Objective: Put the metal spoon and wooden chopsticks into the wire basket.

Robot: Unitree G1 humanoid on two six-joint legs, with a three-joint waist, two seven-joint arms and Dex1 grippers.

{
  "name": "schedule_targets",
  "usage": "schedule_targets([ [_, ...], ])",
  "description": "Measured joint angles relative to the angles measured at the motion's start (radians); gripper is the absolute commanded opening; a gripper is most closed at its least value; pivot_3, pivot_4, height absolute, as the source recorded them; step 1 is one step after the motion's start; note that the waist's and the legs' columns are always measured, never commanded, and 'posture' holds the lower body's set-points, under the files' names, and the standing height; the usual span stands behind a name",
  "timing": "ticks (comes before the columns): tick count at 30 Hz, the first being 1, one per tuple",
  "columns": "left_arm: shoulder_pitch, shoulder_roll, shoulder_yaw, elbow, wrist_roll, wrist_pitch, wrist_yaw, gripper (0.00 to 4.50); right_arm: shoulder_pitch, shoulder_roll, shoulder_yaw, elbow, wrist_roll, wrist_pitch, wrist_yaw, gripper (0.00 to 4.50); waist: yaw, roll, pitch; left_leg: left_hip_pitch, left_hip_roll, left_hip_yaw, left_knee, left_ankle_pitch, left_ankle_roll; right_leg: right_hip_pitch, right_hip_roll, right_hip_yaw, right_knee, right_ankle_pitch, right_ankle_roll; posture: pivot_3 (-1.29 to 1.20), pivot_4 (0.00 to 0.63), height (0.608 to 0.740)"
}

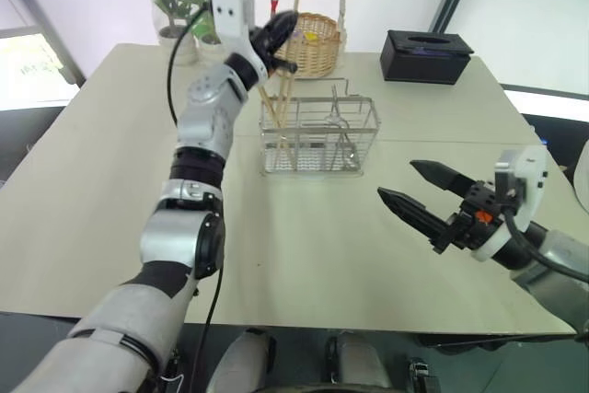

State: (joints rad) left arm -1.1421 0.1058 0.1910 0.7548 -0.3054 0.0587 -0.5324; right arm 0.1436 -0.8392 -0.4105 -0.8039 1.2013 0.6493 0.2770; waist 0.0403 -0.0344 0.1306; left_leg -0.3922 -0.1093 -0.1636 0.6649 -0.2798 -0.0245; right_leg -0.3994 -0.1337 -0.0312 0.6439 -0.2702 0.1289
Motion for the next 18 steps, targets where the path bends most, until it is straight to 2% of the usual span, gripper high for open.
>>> schedule_targets([
  [5,0.047,-0.022,0.001,-0.051,-0.009,0.007,0.019,4.21,-0.001,-0.005,-0.003,0.001,0.003,0.0,-0.001,4.5,-0.002,0.0,0.0,0.0,0.0,0.0,0.0,0.0,0.0,0.0,0.0,0.0,0.0,0.0,0.0,0.0,0.15,0.655],
  [6,0.055,-0.024,0.001,-0.073,-0.012,0.015,0.025,4.49,-0.002,-0.005,-0.003,0.002,0.003,0.0,0.001,4.5,-0.002,0.0,0.0,0.0,0.001,0.0,0.0,0.0,0.0,0.0,0.0,0.0,0.0,0.0,0.0,0.0,0.15,0.655],
  [9,0.083,-0.019,0.002,-0.161,-0.031,0.064,0.048,4.49,-0.019,-0.007,-0.002,0.011,0.001,0.001,0.013,4.5,-0.002,0.0,0.0,0.0,0.001,0.0,0.0,0.0,0.0,0.0,0.0,0.0,0.001,0.0,0.0,0.0,0.15,0.655],
  [12,0.113,0.044,-0.004,-0.287,-0.046,0.152,0.042,4.49,-0.051,-0.012,0.006,0.045,-0.014,0.001,0.045,4.5,-0.005,0.0,0.0,0.001,0.001,0.0,0.0,0.0,0.0,0.0,0.001,0.0,0.001,0.0,0.0,0.0,0.15,0.655],
  [14,0.124,0.122,-0.009,-0.369,-0.057,0.22,0.012,4.49,-0.069,-0.02,0.012,0.078,-0.042,0.001,0.073,4.5,-0.005,0.001,0.0,0.001,0.001,0.0,0.0,0.0,0.0,0.0,0.001,0.0,0.001,0.0,0.0,0.0,0.15,0.655],
  [18,0.221,0.378,-0.049,-0.553,-0.091,0.385,-0.182,4.49,-0.112,-0.053,0.033,0.167,-0.121,0.0,0.165,4.5,-0.016,0.005,0.001,0.002,0.001,0.0,-0.001,0.0,0.0,0.0,0.001,0.0,0.001,0.0,-0.001,0.0,0.15,0.655],
])
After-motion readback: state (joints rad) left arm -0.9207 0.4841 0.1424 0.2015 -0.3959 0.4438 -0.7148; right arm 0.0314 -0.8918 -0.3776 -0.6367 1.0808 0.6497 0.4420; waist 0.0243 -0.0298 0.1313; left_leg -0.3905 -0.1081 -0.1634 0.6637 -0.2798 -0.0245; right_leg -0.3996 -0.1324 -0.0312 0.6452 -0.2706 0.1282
